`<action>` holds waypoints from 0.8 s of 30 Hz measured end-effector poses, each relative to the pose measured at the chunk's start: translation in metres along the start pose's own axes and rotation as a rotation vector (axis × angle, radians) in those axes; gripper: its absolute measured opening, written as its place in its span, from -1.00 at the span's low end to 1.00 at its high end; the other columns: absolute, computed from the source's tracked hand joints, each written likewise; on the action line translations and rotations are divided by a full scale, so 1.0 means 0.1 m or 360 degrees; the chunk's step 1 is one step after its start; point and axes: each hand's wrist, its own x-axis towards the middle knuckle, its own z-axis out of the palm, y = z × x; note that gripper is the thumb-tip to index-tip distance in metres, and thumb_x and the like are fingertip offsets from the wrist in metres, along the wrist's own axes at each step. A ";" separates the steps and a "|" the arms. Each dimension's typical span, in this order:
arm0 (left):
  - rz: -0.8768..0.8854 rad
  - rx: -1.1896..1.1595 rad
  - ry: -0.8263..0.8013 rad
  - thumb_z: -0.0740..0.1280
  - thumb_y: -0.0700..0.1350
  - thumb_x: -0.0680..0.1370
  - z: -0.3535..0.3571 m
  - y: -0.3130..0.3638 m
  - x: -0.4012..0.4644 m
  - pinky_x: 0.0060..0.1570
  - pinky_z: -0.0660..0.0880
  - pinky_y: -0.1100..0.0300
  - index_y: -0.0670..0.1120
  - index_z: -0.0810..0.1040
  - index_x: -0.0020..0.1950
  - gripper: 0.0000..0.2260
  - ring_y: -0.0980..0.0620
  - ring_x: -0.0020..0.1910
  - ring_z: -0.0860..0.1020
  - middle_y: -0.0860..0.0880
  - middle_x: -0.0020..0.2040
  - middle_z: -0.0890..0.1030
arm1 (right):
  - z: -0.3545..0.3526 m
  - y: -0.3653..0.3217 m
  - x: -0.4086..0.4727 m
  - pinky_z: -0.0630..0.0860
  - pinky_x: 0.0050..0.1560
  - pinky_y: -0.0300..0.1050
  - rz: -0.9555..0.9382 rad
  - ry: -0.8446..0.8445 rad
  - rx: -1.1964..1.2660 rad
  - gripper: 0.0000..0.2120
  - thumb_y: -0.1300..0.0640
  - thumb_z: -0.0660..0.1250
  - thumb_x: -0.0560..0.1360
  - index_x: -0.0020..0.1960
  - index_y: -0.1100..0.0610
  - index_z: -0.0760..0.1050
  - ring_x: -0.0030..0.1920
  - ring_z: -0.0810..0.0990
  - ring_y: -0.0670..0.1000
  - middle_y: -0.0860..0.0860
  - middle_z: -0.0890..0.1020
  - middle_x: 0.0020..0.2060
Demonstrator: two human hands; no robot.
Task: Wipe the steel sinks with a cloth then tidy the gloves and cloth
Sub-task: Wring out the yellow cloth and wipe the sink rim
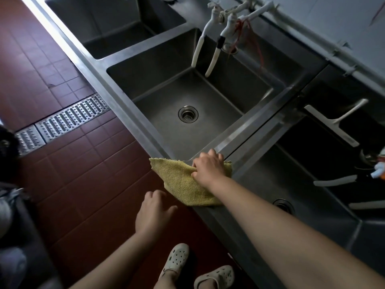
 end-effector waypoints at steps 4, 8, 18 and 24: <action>0.0150 -0.0004 0.0004 0.35 0.19 0.44 0.00 0.11 -0.07 -0.25 0.39 0.23 0.11 0.49 -0.07 -0.80 0.15 -0.10 0.49 0.15 -0.11 0.47 | -0.19 0.08 -0.20 0.24 0.09 -0.07 0.0027 0.0025 0.0390 -0.87 -0.04 0.35 0.43 -0.08 -0.01 0.54 0.11 0.40 0.04 -0.02 0.58 -0.02; 0.0252 -0.0115 -0.0003 0.34 0.20 0.45 -0.12 0.33 -0.14 -0.44 0.32 0.30 0.14 0.46 -0.25 -0.81 0.27 -0.33 0.49 0.17 -0.30 0.55 | -0.51 0.11 -0.49 0.45 -0.01 -0.10 0.0274 0.0073 0.0997 -0.89 0.00 0.42 0.38 -0.23 -0.03 0.50 -0.10 0.55 0.02 -0.06 0.60 -0.24; 0.0393 -0.1530 -0.0240 0.38 -0.19 0.49 -0.68 1.32 -0.31 -0.27 0.51 0.37 -0.07 0.55 0.02 -0.88 0.08 -0.10 0.61 -0.05 -0.08 0.64 | -1.41 0.54 -1.14 0.54 -0.04 -0.24 0.0522 0.0685 0.1640 -0.82 0.12 0.39 0.46 0.05 0.07 0.50 -0.01 0.58 -0.06 0.00 0.61 -0.05; 0.0655 -0.1487 -0.0276 0.37 -0.19 0.49 -0.89 1.98 -0.41 -0.23 0.47 0.26 -0.07 0.54 -0.06 -0.94 0.05 -0.18 0.56 -0.08 -0.10 0.61 | -1.61 0.88 -1.55 0.43 -0.38 -0.49 0.0804 0.1275 0.1796 -0.68 0.21 0.44 0.42 0.00 -0.10 0.39 -0.18 0.56 -0.14 -0.03 0.57 -0.16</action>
